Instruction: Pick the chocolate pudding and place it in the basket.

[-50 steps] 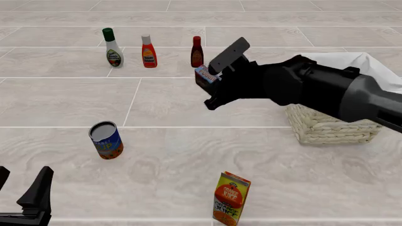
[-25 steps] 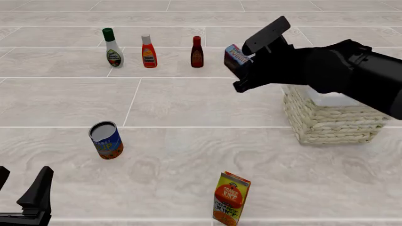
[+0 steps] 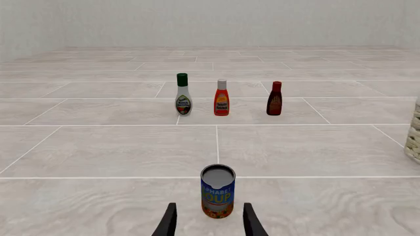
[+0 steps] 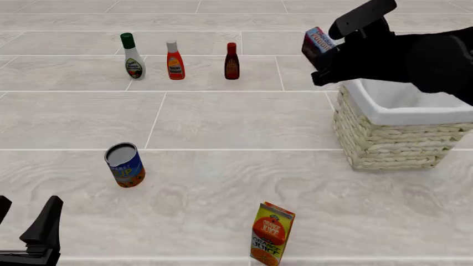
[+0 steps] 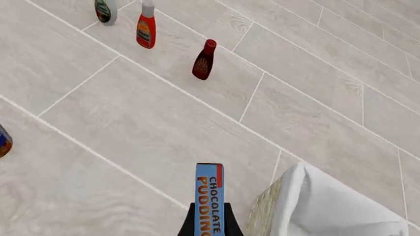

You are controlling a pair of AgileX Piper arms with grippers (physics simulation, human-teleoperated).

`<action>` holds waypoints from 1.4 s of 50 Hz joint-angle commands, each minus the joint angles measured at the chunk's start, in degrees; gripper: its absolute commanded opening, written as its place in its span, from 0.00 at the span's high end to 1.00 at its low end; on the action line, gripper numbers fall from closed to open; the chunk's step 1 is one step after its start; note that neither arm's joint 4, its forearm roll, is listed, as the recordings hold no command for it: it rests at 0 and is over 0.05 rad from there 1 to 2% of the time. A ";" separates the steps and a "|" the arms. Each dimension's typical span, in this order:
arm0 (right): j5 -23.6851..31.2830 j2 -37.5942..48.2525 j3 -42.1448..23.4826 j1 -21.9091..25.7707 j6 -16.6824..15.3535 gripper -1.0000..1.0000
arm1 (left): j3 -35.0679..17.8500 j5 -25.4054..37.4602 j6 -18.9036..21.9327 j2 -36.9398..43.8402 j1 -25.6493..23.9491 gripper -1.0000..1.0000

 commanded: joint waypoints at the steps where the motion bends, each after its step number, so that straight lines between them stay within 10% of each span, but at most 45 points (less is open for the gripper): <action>1: 1.19 -1.78 -0.92 -4.02 0.13 1.00 | -0.01 -0.03 -0.08 0.04 0.02 0.00; 70: 3.83 -4.11 -2.23 -21.89 -0.29 1.00 | -0.01 -0.04 -0.07 0.04 0.01 0.00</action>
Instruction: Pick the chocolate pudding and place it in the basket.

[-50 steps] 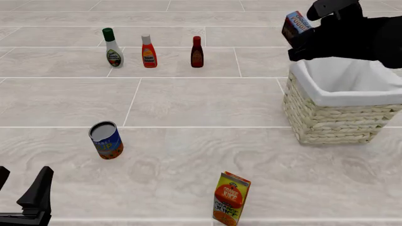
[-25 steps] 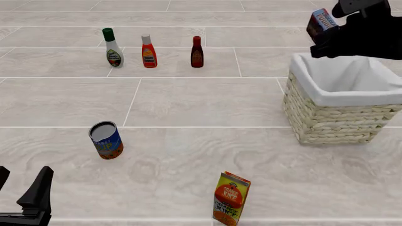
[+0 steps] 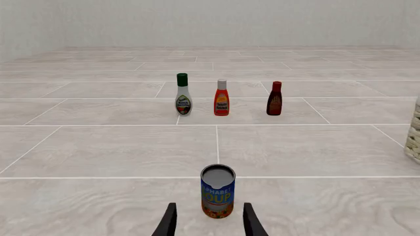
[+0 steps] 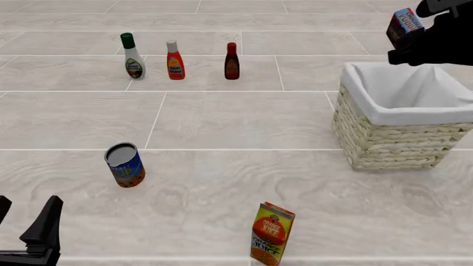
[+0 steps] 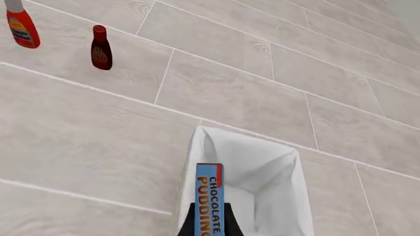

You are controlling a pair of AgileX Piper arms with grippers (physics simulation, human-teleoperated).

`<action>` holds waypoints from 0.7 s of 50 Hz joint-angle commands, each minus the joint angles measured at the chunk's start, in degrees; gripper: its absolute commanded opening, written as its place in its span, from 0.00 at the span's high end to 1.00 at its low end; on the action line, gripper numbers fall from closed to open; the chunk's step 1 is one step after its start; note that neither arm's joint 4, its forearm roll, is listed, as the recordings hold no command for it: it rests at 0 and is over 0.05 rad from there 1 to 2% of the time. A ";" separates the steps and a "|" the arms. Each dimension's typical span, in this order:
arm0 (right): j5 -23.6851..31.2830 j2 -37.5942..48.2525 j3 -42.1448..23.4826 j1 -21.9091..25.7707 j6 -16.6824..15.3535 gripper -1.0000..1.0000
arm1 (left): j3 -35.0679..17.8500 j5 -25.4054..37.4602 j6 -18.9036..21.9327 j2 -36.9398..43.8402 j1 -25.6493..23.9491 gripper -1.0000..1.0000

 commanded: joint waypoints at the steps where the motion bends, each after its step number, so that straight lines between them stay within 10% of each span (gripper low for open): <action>1: 1.01 -0.39 -1.05 -3.00 0.59 1.00 | -0.01 -0.02 -0.08 0.04 0.00 0.00; 35: 11.19 7.56 -11.68 -3.77 -4.70 1.00 | -0.01 -0.03 -0.07 0.04 0.02 0.00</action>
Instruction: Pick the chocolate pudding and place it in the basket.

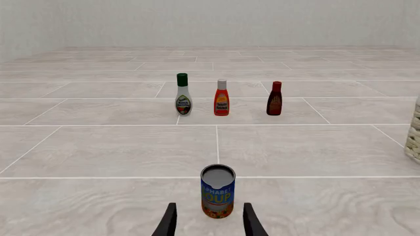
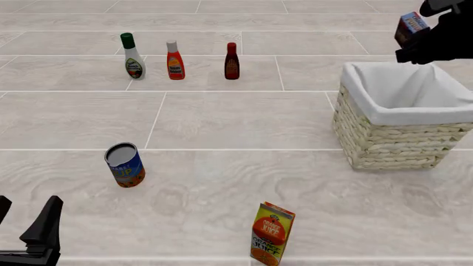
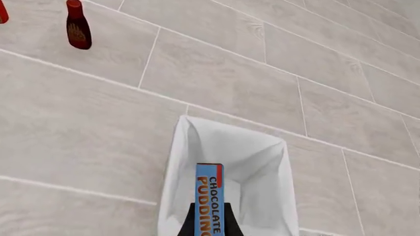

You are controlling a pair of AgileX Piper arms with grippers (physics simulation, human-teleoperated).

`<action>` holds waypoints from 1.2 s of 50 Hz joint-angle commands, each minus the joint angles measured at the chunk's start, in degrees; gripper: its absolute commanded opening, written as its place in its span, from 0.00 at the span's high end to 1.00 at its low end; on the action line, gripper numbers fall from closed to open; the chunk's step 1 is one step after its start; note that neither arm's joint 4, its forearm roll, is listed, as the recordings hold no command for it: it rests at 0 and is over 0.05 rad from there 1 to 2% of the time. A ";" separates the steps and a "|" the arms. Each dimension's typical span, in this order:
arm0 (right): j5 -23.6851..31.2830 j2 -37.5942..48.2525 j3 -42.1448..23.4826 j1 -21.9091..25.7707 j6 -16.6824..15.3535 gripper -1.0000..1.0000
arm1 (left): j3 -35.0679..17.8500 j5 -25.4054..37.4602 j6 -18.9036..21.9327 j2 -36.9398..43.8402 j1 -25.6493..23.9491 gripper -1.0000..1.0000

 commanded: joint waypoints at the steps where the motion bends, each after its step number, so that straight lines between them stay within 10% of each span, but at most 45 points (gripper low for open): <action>1: 6.74 3.04 -6.70 -0.30 -1.99 1.00 | -0.01 -0.03 -0.07 0.04 0.01 0.00; 30: 19.93 12.90 -22.10 -4.18 -11.30 1.00 | -0.01 -0.03 -0.06 0.04 0.00 0.00; 60: 30.18 23.26 -39.07 -4.64 -14.33 1.00 | -0.01 -0.04 -0.07 0.04 0.01 0.00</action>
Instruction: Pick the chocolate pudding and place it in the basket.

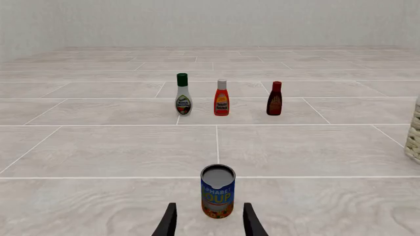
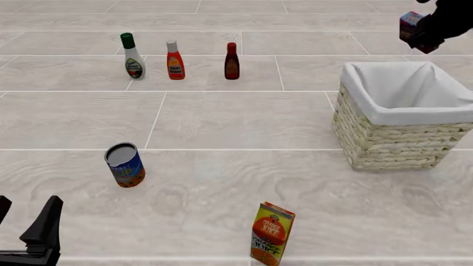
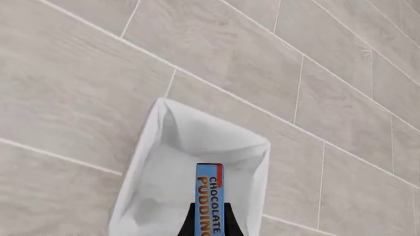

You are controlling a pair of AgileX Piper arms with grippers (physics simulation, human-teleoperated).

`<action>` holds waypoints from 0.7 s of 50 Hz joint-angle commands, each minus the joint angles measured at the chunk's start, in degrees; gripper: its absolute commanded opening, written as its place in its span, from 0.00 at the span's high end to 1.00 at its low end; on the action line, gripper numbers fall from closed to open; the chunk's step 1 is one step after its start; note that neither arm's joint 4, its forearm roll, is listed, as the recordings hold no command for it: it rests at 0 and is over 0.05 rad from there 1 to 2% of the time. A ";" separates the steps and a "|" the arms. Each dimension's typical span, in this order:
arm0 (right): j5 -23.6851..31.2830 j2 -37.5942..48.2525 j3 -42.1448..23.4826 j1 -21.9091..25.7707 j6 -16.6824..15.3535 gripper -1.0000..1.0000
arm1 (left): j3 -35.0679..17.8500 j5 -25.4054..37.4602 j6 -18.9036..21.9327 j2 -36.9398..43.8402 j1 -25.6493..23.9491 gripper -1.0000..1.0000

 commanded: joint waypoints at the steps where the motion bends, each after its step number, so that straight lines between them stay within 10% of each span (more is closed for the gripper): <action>1: 2.87 2.93 -5.03 -0.54 -0.61 1.00 | -0.01 -0.02 -0.07 0.04 0.00 0.00; 35: -0.98 7.70 -3.04 -1.00 -0.47 1.00 | -0.01 -0.03 -0.07 0.04 0.01 0.00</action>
